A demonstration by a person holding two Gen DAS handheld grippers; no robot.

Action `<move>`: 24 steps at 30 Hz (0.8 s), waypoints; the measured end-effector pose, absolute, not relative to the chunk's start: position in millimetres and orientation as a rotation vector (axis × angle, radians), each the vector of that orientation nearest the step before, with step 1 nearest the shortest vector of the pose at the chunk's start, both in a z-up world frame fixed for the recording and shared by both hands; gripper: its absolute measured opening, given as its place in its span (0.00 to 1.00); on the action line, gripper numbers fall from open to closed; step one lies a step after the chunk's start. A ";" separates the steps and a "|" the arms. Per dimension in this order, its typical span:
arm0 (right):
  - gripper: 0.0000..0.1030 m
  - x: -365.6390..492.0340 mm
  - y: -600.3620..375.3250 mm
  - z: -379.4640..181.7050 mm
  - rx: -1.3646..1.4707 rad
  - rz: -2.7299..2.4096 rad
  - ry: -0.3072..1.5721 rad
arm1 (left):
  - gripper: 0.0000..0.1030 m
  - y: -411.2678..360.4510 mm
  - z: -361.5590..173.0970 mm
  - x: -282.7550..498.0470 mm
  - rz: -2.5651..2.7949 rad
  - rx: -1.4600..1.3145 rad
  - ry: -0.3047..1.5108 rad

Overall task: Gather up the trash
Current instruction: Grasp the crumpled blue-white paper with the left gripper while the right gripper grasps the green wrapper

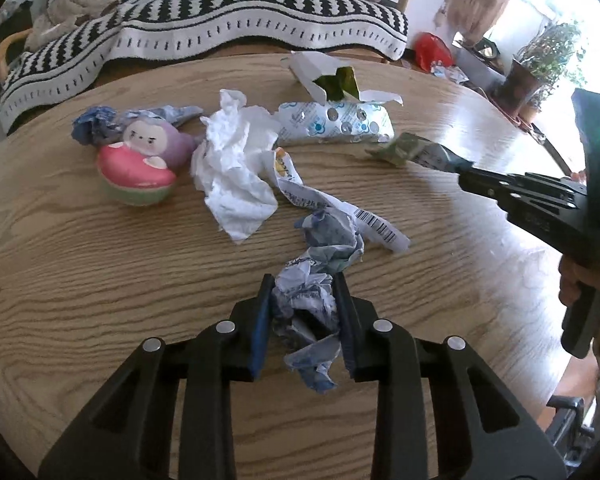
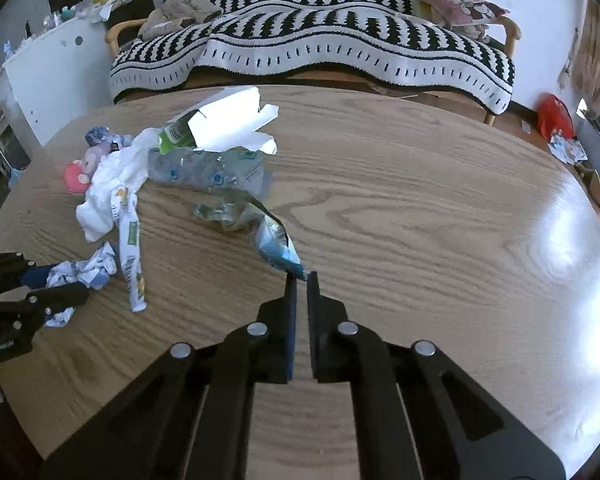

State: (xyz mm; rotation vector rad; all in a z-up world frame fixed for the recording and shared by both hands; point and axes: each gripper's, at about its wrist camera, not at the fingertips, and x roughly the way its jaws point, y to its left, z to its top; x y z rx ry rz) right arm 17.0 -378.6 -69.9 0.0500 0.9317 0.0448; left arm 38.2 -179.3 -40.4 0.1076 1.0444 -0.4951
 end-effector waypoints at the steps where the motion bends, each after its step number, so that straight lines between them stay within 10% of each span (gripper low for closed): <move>1: 0.06 13.3 -380.0 -67.3 0.064 0.050 0.929 | 0.28 -177.9 -38.9 37.1 -0.489 0.107 1.040; 9: 0.04 -17.9 -384.0 -60.4 0.104 0.046 0.911 | 0.28 -168.9 -26.6 28.1 -0.462 0.081 1.027; 11: 0.32 -18.6 -383.0 -58.4 0.097 0.051 0.910 | 0.28 -166.2 -26.4 26.0 -0.456 0.069 1.029; 12: 0.85 -19.2 -383.3 -55.4 0.097 0.042 0.887 | 0.28 -164.2 -27.3 26.8 -0.455 0.063 1.032; 13: 0.91 -18.0 -382.4 -52.2 0.087 0.042 0.862 | 0.28 -162.2 -27.8 26.4 -0.451 0.055 1.035; 20: 0.62 36.8 -373.5 -70.8 0.053 0.064 0.960 | 0.28 -146.7 -29.5 30.1 -0.420 0.026 1.042; 24: 0.16 52.5 -366.3 -78.6 0.063 0.078 0.985 | 0.28 -142.3 -30.8 32.0 -0.411 0.022 1.049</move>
